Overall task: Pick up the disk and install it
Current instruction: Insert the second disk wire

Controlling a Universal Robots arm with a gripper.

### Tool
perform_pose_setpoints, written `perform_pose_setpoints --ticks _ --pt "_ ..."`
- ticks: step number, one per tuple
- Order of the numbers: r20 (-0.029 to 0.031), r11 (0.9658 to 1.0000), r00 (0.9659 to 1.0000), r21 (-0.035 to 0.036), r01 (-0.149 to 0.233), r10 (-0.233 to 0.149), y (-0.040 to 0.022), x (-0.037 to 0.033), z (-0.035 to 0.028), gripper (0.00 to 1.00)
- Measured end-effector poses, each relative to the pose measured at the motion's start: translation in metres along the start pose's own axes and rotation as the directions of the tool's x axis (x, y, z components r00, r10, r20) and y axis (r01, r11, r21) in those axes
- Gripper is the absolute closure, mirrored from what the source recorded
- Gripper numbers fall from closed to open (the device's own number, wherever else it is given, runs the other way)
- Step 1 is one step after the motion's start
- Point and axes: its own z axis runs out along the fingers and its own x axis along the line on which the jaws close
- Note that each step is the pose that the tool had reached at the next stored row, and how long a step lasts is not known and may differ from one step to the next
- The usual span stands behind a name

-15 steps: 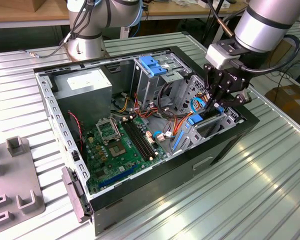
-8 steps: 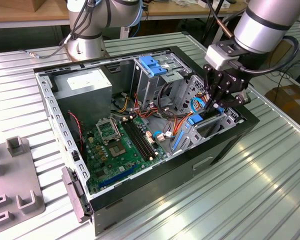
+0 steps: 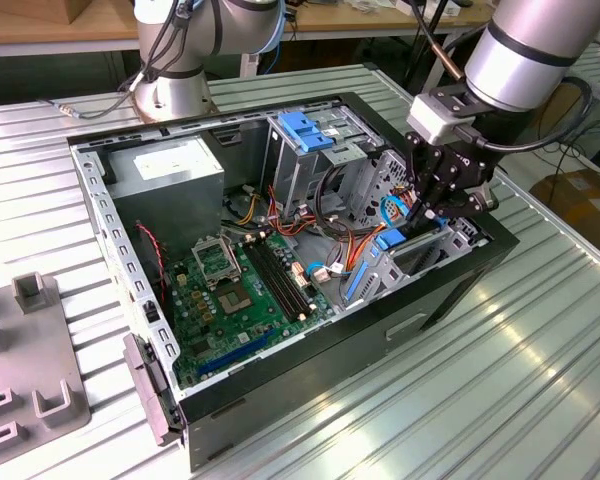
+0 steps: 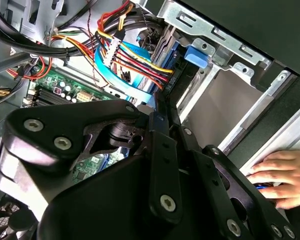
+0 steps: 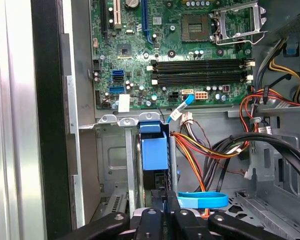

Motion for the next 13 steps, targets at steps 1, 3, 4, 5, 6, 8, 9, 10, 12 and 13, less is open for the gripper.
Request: perform_pose_setpoints --ticks 1,3,4,5,6,8,9,10,12,13 --pt "0.0001 1.0 1.0 0.0 0.0 0.0 0.0 0.0 0.0 0.84" --pt "0.001 1.0 1.0 0.0 0.0 0.0 0.0 0.0 -0.0007 0.83" --pt "0.0004 1.0 1.0 0.0 0.0 0.0 -0.0001 -0.0001 -0.0027 0.76" --pt "0.0002 1.0 1.0 0.0006 0.0 0.0 -0.0002 -0.0002 -0.0082 0.76" --pt "0.0003 1.0 1.0 0.0016 0.0 0.0 -0.0003 -0.0003 -0.0119 0.76" --pt "0.0003 1.0 1.0 0.0022 0.0 0.0 -0.0002 -0.0003 -0.0119 0.85" --pt "0.0003 1.0 1.0 0.0025 0.0 0.0 -0.0002 -0.0003 -0.0119 0.9" --pt "0.0003 1.0 1.0 0.0028 0.0 0.0 -0.0002 -0.0003 -0.012 0.9" --pt "0.0003 1.0 1.0 0.0033 0.0 0.0 -0.0001 -0.0003 -0.012 0.9" --pt "0.0004 1.0 1.0 0.0035 0.0 0.0 -0.0001 -0.0003 -0.012 0.9"
